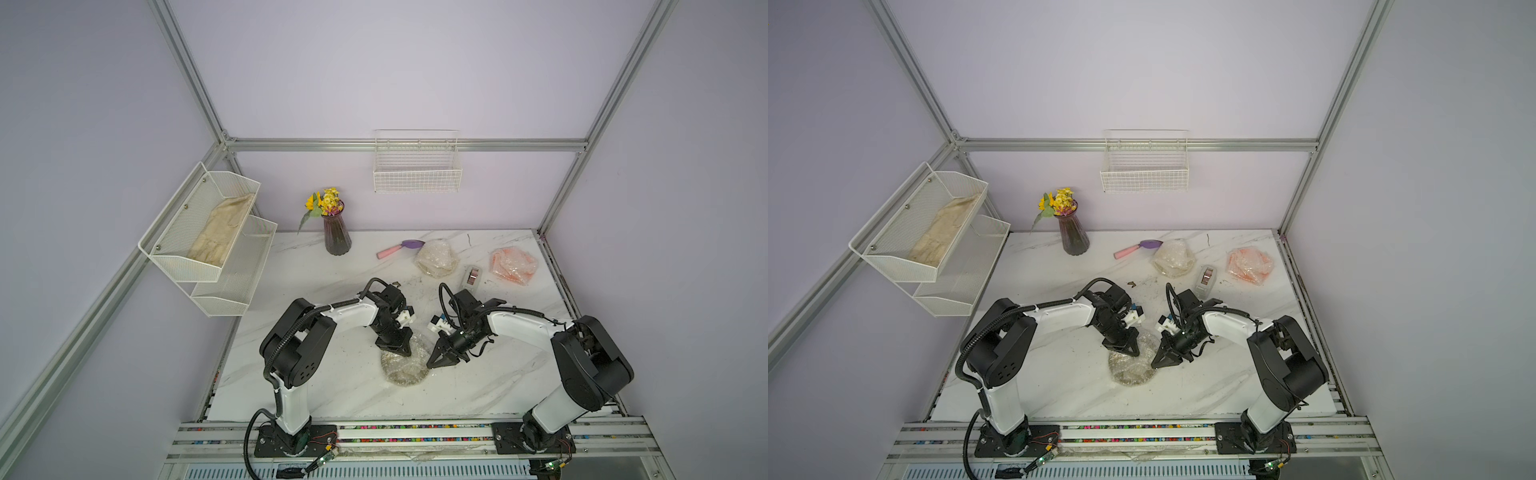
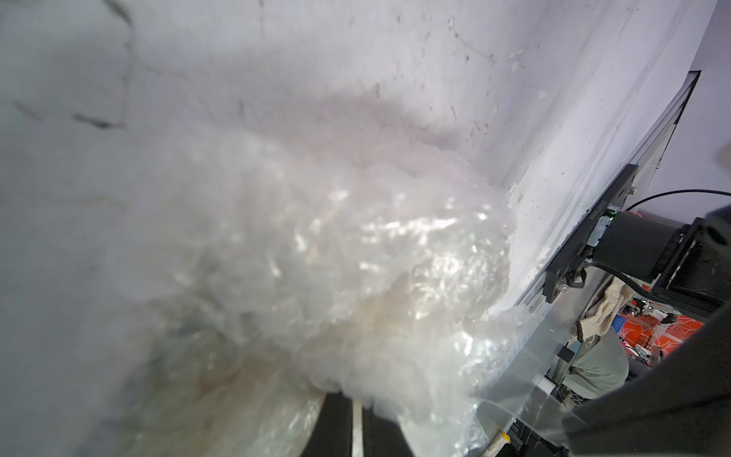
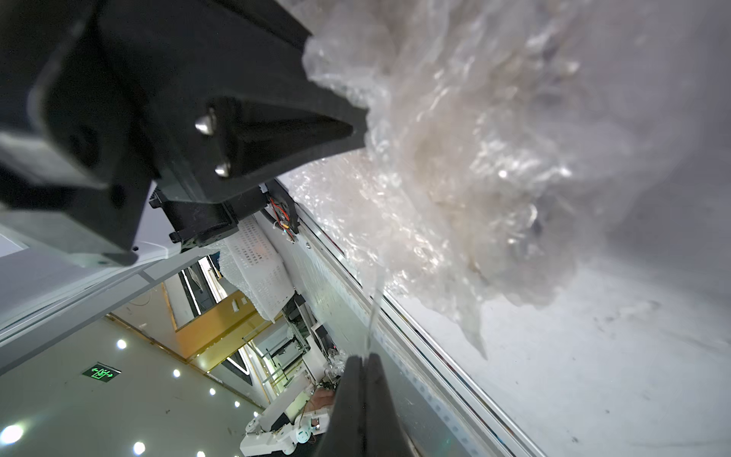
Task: Wrap dinner plates in bubble wrap
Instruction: Stick the tape on the bubble wrap.
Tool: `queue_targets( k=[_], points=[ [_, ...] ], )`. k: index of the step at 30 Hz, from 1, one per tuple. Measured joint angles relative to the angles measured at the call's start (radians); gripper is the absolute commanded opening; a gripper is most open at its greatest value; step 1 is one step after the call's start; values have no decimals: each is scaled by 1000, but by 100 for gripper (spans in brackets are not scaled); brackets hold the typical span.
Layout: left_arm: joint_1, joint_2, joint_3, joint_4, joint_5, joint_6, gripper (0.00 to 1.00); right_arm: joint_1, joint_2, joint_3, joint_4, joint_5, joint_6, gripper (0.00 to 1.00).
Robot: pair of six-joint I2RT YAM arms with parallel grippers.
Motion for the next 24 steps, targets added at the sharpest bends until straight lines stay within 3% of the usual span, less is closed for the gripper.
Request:
queue_targets(
  k=[15,24],
  points=[
    [0,-30,0,-32,-32,3,11,0,128,-40,80,18,58,0],
    [0,-84,0,-80,-47,-7,19,0,136,-40,107,21,71,0]
  ],
)
